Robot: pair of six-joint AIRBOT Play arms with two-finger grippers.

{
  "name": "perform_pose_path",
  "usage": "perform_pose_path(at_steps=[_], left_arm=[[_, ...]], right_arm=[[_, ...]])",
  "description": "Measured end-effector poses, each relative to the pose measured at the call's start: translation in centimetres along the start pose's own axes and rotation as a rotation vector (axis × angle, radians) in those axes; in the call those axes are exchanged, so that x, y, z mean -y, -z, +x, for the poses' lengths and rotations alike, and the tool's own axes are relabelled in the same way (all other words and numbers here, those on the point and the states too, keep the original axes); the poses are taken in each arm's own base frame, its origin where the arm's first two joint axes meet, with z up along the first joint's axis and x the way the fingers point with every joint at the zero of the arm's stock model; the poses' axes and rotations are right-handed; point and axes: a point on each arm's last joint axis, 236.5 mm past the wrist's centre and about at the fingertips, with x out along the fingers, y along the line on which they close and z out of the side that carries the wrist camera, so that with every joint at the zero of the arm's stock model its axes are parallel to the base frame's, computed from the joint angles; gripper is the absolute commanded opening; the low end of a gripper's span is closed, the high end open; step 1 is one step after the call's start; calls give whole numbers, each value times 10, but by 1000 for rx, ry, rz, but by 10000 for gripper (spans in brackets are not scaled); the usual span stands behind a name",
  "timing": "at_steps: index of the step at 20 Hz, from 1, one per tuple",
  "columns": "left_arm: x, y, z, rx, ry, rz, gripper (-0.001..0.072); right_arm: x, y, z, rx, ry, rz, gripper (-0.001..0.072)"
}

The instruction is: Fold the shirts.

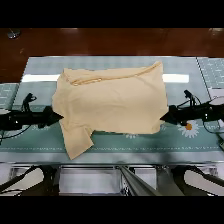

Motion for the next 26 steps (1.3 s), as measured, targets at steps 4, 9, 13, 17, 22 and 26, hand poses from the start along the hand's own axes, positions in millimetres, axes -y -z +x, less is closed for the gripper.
perform_pose_path(at_steps=[4,9,13,17,22,26], left_arm=[[101,-71,-65,246,207,161,21],[275,-120,-230,670,333,523,21],[368,-79,-345,933,193,788,21],[396,-16,-413,1126,-16,907,21],[389,56,-448,1247,-218,961,21],[361,75,-450,1218,-303,930,21]], right_arm=[[-73,-73,-75,194,-17,-187,23],[-217,-113,-241,619,-19,-528,23],[-292,-54,-355,958,35,-711,23],[-324,31,-406,1130,70,-822,23],[-324,111,-430,1243,145,-870,23],[-305,126,-423,1220,204,-831,24]])
